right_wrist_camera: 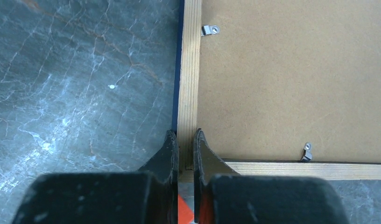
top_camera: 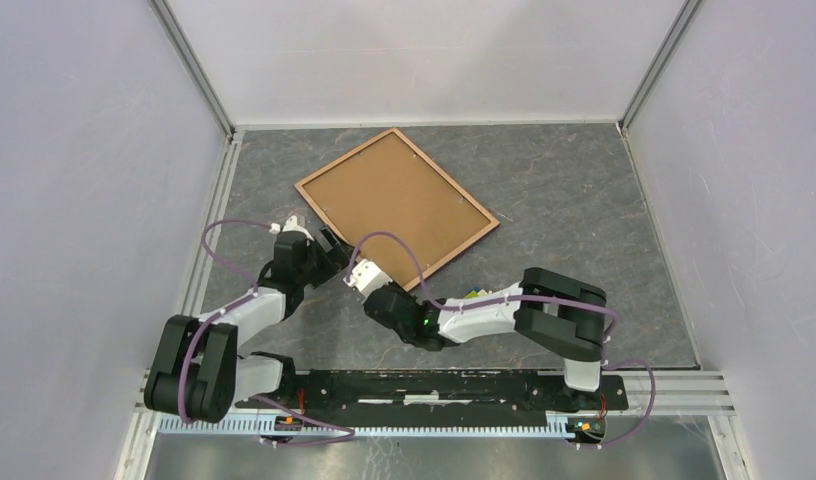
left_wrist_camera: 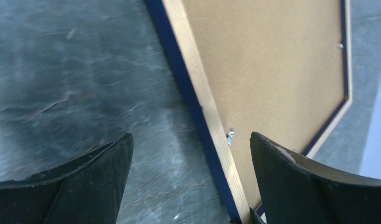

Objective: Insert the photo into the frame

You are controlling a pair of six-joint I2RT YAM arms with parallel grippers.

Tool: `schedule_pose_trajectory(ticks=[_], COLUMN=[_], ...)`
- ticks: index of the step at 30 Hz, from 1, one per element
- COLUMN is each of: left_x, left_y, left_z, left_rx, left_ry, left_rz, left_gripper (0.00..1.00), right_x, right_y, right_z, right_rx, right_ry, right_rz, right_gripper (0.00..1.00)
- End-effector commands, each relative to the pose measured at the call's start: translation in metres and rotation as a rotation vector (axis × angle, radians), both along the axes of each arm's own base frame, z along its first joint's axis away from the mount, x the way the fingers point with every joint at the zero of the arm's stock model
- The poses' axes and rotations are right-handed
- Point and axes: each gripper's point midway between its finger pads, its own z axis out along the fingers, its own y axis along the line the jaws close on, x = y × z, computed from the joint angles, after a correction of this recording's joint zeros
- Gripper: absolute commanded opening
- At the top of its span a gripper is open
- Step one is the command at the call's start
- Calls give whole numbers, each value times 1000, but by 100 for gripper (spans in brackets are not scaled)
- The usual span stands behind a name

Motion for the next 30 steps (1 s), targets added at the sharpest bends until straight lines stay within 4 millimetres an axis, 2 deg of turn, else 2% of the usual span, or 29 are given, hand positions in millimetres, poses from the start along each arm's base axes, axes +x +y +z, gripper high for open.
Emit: schedule_pose_trajectory(ticks=[1, 6, 11, 15, 18, 21, 24, 28, 30], left_x=[28, 28, 23, 29, 31, 28, 31, 33, 32], left_y=[-29, -41, -48, -57, -58, -52, -55, -60, -63], left_z=[43, 39, 31, 47, 47, 46, 52, 59, 62], left_rx=[-188, -309, -455, -549, -559, -550, -523, -542, -558], left_ry=[-181, -160, -116, -177, -172, -173, -168, -156, -153], left_rz=[-62, -55, -12, -40, -39, 3, -21, -45, -46], left_gripper=[99, 96, 89, 70, 55, 45, 31, 27, 37], right_x=[19, 22, 20, 15, 13, 9, 2, -4, -4], right_y=[12, 6, 15, 15, 8, 3, -1, -7, -4], right_z=[60, 67, 75, 71, 68, 66, 64, 73, 75], right_rx=[174, 243, 295, 301, 315, 321, 322, 387, 404], right_ry=[-38, -16, -8, 8, 17, 23, 41, 59, 72], right_rz=[46, 60, 91, 111, 107, 111, 142, 166, 173], right_gripper=[0, 0, 0, 0, 0, 0, 2, 2, 1])
